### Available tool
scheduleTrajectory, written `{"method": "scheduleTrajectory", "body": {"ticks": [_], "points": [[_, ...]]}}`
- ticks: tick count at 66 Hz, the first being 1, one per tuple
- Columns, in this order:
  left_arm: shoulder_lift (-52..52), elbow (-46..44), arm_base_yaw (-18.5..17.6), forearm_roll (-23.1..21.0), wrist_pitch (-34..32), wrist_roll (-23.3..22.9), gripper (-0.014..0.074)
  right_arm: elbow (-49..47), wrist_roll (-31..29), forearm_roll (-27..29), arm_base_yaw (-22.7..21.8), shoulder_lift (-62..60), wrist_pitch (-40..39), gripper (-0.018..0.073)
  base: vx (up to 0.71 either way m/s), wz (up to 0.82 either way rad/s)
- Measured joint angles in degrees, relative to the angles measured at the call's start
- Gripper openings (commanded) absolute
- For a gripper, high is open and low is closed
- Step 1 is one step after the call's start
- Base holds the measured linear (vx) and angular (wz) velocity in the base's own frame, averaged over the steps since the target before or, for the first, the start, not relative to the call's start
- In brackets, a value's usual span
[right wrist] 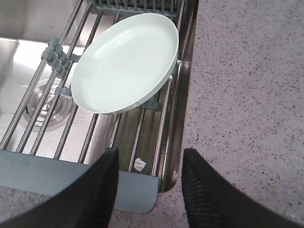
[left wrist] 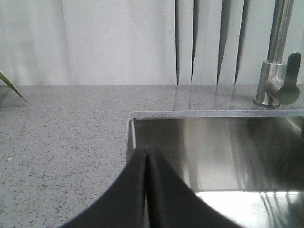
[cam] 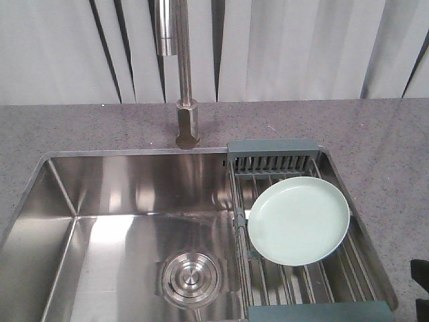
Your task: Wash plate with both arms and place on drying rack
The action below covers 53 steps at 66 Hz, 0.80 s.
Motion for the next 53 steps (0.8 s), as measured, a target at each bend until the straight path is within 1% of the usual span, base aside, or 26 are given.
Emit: {"method": "scheduleTrajectory", "body": {"ticks": [9,14,20,24,30,33,37,41,48,53], "points": [[0.0,0.0,0.0,0.0,0.0,0.0,-0.0006,0.0,0.0,-0.1,0.0,0.0,0.0,0.0318,0.00,0.00],[0.0,0.0,0.0,0.0,0.0,0.0,-0.0006,0.3,0.0,-0.9,0.0,-0.1,-0.2,0.0291,0.00,0.00],[0.0,0.0,0.0,0.0,0.0,0.0,-0.0006,2.3,0.0,-2.2,-0.6,-1.2,-2.4,0.0200,0.00,0.00],[0.0,0.0,0.0,0.0,0.0,0.0,-0.0006,4.9,0.0,-2.2,-1.7,-3.3,-6.3,0.0130,0.00,0.00],[0.0,0.0,0.0,0.0,0.0,0.0,-0.0006,9.9,0.0,-2.2,-3.5,-7.9,-14.3,0.0023,0.00,0.00],[0.0,0.0,0.0,0.0,0.0,0.0,-0.0006,12.5,0.0,-2.3,-4.4,-10.6,-18.4,-0.0012,0.00,0.00],[0.0,0.0,0.0,0.0,0.0,0.0,-0.0006,15.6,0.0,-2.4,-5.7,-14.1,-23.8,-0.0010,0.00,0.00],[0.0,0.0,0.0,0.0,0.0,0.0,-0.0006,18.8,0.0,-2.5,-7.1,-17.8,-27.6,-0.0008,0.00,0.00],[0.0,0.0,0.0,0.0,0.0,0.0,-0.0006,23.2,0.0,-2.6,-8.7,-23.1,-31.9,-0.0008,0.00,0.00],[0.0,0.0,0.0,0.0,0.0,0.0,-0.0006,26.0,0.0,-2.6,-9.4,-26.5,-33.5,-0.0008,0.00,0.00]]}}
